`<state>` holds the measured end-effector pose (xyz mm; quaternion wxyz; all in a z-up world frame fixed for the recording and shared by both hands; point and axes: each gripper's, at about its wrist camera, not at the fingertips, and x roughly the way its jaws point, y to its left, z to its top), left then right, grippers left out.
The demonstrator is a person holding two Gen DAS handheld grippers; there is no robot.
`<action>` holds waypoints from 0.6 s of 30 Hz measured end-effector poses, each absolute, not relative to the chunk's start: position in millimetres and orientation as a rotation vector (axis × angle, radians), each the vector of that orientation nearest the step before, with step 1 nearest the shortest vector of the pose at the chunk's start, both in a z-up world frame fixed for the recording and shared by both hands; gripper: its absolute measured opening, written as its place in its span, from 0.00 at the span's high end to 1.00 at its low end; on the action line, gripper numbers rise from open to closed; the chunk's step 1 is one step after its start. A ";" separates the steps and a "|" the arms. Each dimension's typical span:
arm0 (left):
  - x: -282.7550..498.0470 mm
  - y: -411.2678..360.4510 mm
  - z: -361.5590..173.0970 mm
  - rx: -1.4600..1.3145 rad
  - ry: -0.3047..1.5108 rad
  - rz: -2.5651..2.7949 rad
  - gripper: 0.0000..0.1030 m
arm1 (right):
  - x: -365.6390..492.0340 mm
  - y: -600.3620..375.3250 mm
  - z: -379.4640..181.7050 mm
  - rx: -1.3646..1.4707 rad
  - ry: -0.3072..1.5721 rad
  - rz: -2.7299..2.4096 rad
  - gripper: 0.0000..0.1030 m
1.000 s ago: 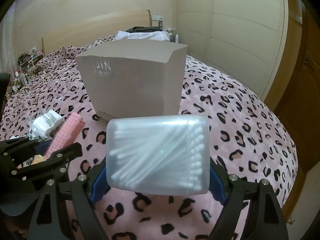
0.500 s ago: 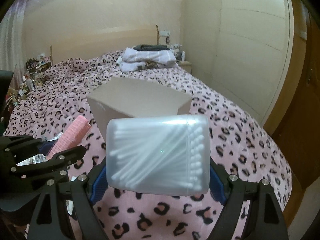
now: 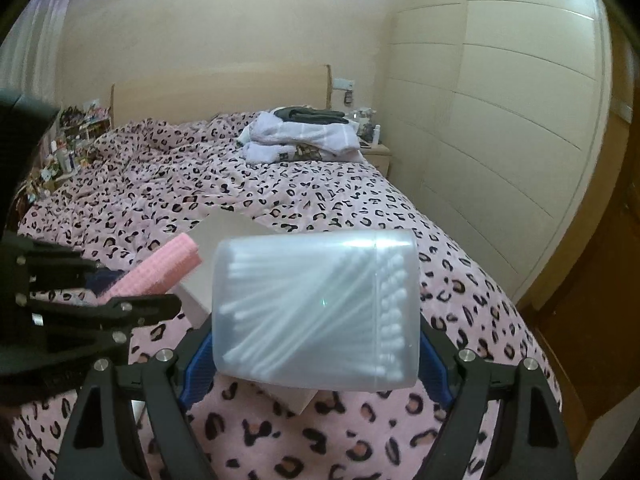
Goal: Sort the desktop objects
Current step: 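Carry the hair roller and cotton swab box toward the white JINCE box, then lower the hair roller and swab box into the white box and open both tools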
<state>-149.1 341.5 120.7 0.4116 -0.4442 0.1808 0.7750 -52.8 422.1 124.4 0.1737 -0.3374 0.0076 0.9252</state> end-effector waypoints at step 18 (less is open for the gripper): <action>-214.4 382.3 101.2 -1.229 0.463 1.935 0.75 | -128.8 451.6 94.5 -1.131 0.054 2.649 0.17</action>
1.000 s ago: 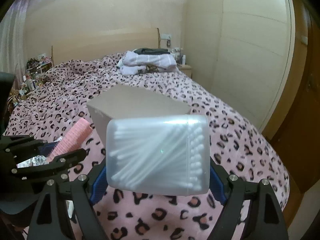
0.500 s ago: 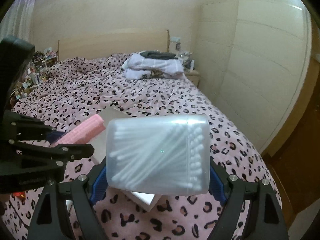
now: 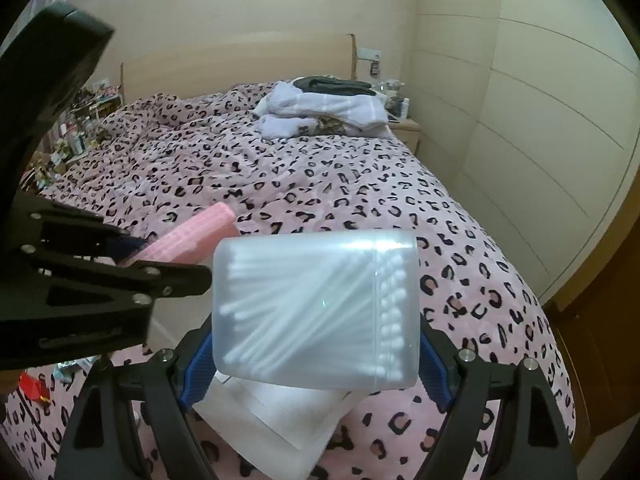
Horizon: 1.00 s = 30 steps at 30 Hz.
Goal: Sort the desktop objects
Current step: 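Lower the hair roller and swab box into the white box and open both tools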
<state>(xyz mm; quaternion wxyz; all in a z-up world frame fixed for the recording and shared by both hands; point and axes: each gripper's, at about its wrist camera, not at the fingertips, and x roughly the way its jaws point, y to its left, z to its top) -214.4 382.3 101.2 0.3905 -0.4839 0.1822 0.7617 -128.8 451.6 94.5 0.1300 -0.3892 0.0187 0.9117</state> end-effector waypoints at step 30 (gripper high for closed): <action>-220.0 386.6 63.1 -1.260 0.488 1.950 0.75 | -137.6 457.0 69.0 -1.227 -0.003 2.617 0.17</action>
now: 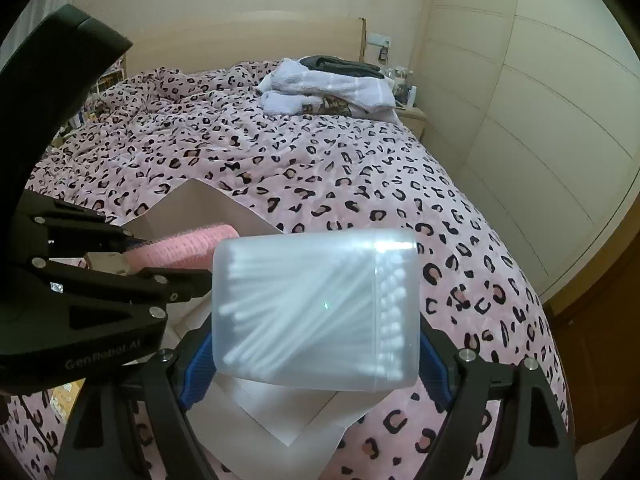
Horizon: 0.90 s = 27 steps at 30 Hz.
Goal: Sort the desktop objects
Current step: 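Lower the hair roller and swab box into the white box and open both tools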
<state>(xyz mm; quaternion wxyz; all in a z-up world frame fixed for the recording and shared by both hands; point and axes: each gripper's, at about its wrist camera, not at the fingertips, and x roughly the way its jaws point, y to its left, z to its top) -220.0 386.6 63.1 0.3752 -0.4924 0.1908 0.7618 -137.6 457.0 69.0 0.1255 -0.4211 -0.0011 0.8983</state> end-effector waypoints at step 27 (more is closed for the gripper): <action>-192.1 345.9 111.8 -1.206 0.425 2.048 0.57 | -108.4 454.8 95.1 -1.272 0.031 2.583 0.17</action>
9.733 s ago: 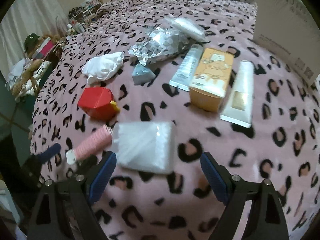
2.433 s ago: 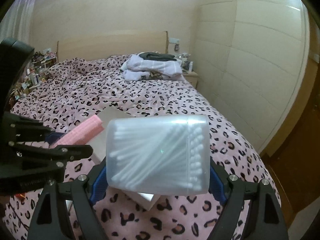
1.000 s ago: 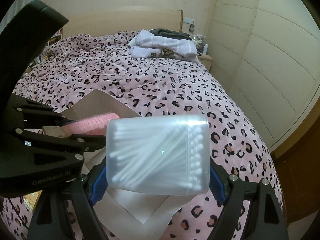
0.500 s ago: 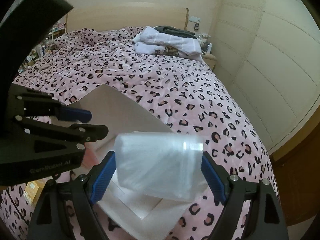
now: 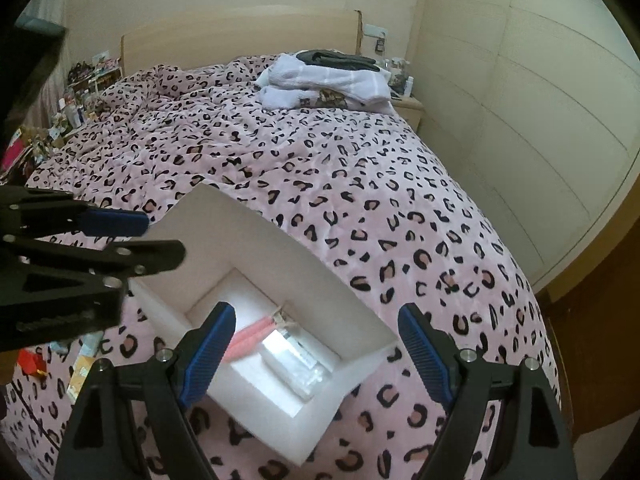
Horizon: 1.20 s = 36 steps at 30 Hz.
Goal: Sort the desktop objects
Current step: 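Lower the hair roller and swab box into the white box and open both tools, then withdraw both tools back over the remaining items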
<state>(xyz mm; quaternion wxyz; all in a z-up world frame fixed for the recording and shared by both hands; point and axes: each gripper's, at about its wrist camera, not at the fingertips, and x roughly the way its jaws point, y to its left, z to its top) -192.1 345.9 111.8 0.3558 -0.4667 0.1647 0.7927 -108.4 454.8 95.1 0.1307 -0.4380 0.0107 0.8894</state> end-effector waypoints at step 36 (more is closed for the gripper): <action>-25.3 47.8 25.2 -1.372 0.140 2.515 0.10 | 7.6 282.3 43.0 -1.360 0.227 2.747 0.17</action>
